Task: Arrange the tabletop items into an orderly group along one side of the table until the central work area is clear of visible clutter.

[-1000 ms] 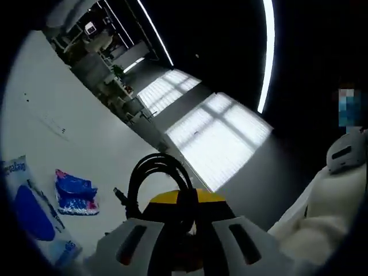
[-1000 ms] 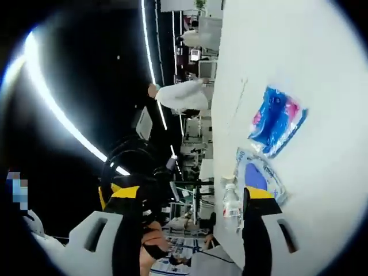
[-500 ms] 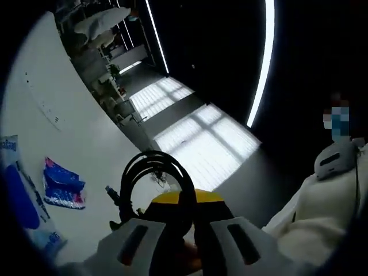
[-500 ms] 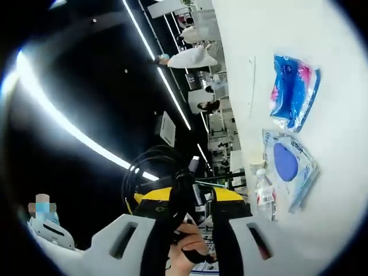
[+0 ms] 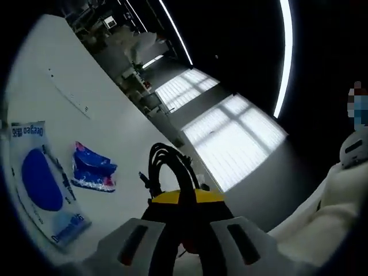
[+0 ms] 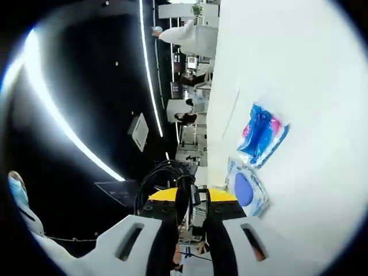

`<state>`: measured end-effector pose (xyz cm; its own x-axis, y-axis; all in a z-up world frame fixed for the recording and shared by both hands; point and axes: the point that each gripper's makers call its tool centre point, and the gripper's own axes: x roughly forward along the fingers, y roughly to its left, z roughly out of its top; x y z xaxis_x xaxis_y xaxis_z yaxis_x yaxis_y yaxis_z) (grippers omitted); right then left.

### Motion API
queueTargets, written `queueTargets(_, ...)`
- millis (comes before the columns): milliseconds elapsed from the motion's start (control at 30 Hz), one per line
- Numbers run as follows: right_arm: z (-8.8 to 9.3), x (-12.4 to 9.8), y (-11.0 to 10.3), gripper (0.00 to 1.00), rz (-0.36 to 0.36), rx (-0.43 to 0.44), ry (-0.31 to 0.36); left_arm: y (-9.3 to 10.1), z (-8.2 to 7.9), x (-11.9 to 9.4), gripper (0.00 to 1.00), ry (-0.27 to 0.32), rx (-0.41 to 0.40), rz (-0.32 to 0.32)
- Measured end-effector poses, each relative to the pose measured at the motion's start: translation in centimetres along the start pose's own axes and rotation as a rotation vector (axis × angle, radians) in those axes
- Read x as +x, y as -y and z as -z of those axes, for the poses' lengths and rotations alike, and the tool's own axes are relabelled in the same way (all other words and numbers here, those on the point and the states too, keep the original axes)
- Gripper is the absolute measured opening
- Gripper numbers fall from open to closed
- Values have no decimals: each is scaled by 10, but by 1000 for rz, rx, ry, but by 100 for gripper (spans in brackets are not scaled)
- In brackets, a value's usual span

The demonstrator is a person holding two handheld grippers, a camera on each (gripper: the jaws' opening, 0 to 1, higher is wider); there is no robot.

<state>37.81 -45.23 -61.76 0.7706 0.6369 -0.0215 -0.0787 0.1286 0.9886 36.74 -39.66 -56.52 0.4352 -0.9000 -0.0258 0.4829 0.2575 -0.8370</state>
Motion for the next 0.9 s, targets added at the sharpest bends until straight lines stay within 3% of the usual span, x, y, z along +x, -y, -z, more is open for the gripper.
queueTargets(167,-19,-4,6,14,78,-206,7,-23,15,0,3,-55,-5,-99)
queueTargets(233,-25,-7,11,12,116,-220,19,-28,18,0,3,-58,-19,-113)
queueTargets(267,-24,-7,8,12,95,-221,10,-30,20,-1,3,-67,-21,-124)
queueTargets(300,-25,-8,13,12,128,-302,-6,-35,23,0,3,-79,-22,-141)
queueTargets(333,-25,-8,15,11,146,-327,-19,-35,24,1,3,-79,-19,-137)
queueTargets(433,-29,-8,16,11,148,-319,-2,-37,24,4,3,-72,-20,-144)
queueTargets(500,-32,-9,24,11,188,-345,-5,-46,28,7,3,-82,-50,-176)
queueTargets(633,-30,-13,36,11,230,-392,-47,-72,47,3,3,-186,-10,-305)
queueTargets(667,-30,-15,40,11,251,-420,-56,-73,48,4,3,-190,-13,-306)
queueTargets(767,-31,-16,44,11,255,-387,-41,-77,48,7,2,-166,-55,-299)
queueTargets(867,-33,-18,51,11,291,-426,-58,-83,53,10,2,-191,-60,-327)
queueTargets(900,-33,-19,54,11,312,-448,-68,-87,59,11,3,-224,-39,-354)
